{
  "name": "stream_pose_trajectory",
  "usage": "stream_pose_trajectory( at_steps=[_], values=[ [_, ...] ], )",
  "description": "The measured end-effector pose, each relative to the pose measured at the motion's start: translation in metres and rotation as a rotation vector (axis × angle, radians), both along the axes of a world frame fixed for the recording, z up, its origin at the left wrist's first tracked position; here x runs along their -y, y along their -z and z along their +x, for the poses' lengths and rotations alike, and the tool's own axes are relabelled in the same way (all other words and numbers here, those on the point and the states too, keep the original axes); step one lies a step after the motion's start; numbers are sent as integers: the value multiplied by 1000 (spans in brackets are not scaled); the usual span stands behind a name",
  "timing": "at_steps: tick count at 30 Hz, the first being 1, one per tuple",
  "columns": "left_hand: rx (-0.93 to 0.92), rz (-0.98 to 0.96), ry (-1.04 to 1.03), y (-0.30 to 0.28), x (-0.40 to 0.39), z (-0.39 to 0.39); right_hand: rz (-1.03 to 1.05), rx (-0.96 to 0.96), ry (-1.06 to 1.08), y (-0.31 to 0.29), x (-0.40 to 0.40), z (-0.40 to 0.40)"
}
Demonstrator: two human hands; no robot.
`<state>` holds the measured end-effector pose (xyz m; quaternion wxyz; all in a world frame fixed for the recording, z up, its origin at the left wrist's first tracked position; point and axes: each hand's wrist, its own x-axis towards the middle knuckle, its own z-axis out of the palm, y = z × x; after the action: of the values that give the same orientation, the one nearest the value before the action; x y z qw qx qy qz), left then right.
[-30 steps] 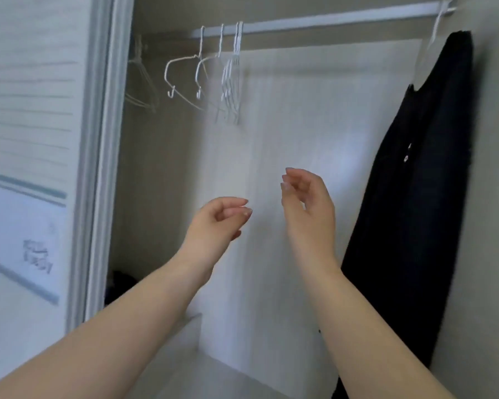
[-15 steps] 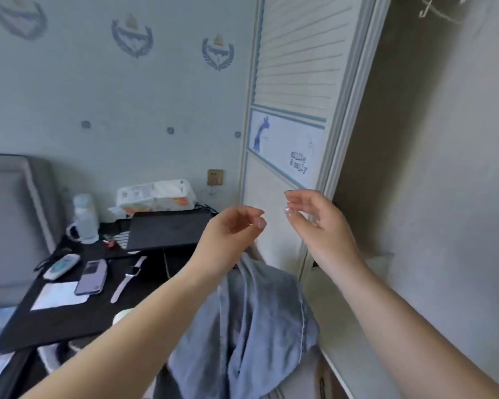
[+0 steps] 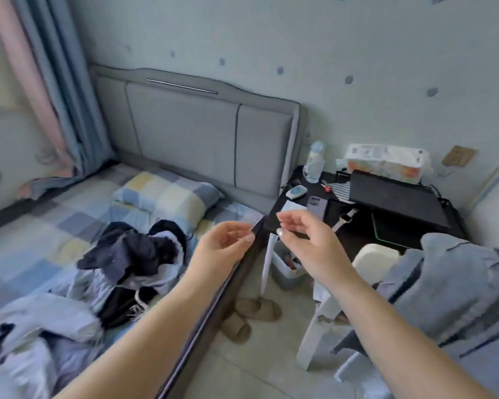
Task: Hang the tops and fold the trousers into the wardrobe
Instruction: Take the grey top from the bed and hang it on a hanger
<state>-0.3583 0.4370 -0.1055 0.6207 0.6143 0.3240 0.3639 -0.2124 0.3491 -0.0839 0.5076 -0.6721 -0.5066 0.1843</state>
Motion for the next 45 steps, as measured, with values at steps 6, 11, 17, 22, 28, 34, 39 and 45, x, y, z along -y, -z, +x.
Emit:
stream_pose_trajectory(
  at_steps=[6,11,17,22,28,34,39,45],
  values=[
    [-107,-101,-283,34,-57,-176,-63,-77,-287,33,-95,-142],
    [-155,-161,-528,61,-74,-297,-151,-103,-511,63,-154,-245],
    [-196,-268,-777,93,-68,-398,-279,-120,-732,99,-203,-341],
    [-215,-404,-947,126,-60,-458,-398,-116,-905,125,-243,-405],
    [-180,-544,-1179,159,-73,-507,-467,-46,-1097,157,-303,-470],
    [-124,-687,-1279,196,-108,-568,-593,9,-1202,213,-350,-532],
    [-202,-739,-1333,250,-126,-622,-665,127,-1180,281,-369,-580],
    [-331,-770,-1278,361,-144,-679,-698,359,-1152,391,-389,-638]
  ],
)
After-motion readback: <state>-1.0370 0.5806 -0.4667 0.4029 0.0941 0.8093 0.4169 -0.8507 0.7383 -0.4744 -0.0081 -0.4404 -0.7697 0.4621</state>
